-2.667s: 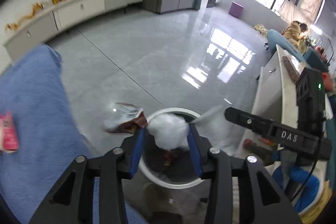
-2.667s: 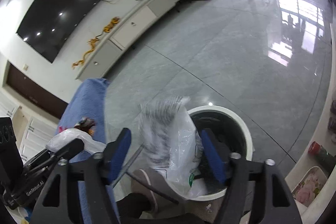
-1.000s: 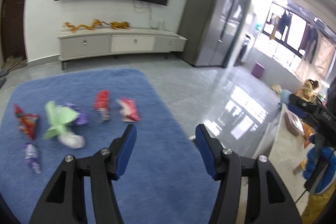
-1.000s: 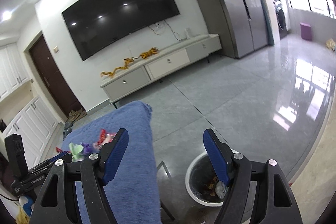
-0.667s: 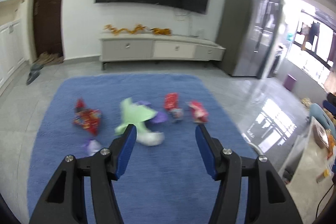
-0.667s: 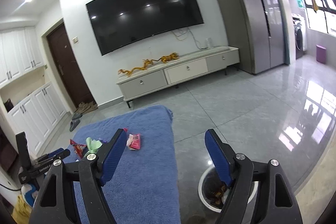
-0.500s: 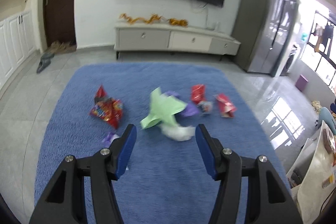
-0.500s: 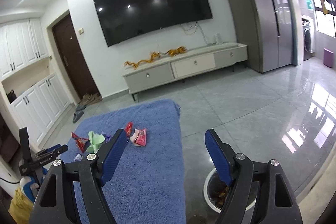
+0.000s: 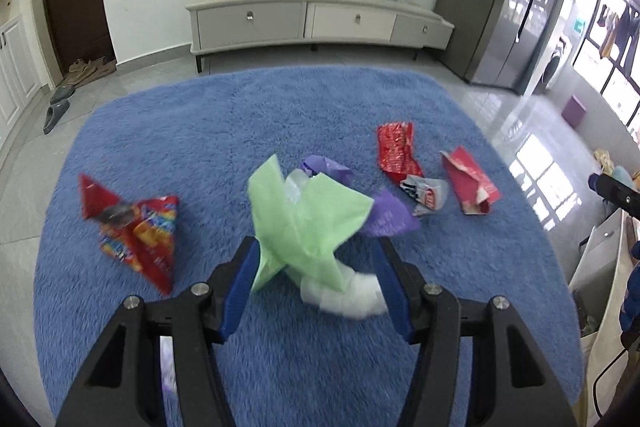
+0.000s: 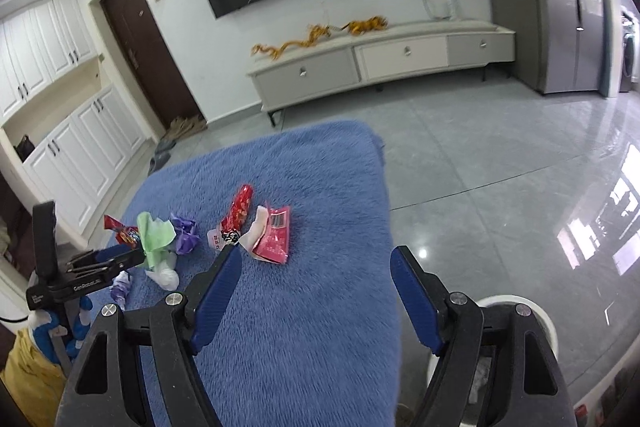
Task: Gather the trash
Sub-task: 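Grasp the green plastic bag with the left tool while the right grasps the pink wrapper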
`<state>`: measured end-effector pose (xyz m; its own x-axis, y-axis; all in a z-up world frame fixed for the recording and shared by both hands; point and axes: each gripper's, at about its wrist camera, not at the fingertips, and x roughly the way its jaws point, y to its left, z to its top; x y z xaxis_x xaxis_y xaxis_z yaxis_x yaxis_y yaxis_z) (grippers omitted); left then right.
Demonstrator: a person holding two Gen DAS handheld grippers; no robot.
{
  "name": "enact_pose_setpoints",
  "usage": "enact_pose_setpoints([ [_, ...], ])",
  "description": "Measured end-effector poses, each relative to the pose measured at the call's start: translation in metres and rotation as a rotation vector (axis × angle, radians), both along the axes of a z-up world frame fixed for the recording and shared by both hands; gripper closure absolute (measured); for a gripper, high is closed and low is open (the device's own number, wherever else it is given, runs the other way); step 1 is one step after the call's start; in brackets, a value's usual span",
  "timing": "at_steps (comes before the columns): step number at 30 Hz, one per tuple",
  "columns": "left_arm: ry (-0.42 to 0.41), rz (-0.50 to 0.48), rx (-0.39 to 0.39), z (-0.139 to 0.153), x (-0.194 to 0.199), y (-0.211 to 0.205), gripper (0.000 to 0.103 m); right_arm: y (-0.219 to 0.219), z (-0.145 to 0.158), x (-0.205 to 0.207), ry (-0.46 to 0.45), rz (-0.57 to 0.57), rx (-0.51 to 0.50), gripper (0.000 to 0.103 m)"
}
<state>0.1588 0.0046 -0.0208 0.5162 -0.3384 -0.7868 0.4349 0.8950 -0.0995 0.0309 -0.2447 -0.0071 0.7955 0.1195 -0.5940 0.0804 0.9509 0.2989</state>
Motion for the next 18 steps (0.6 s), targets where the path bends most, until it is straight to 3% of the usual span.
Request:
enact_pose_setpoints([
  [3, 0.01, 0.003, 0.023, -0.009, 0.009, 0.0, 0.046, 0.008, -0.012, 0.024, 0.031, 0.035, 0.0, 0.028],
  [7, 0.037, 0.034, -0.009, -0.016, 0.018, 0.013, 0.05, 0.02, -0.028, 0.053, 0.067, 0.08, 0.01, 0.028],
  [12, 0.073, 0.058, -0.133, -0.015, 0.024, 0.036, 0.064, 0.034, -0.04, 0.083, 0.094, 0.123, 0.004, 0.028],
  [18, 0.058, 0.066, -0.211, -0.006, 0.019, 0.051, 0.069, 0.046, -0.053, 0.106, 0.124, 0.152, -0.014, 0.028],
])
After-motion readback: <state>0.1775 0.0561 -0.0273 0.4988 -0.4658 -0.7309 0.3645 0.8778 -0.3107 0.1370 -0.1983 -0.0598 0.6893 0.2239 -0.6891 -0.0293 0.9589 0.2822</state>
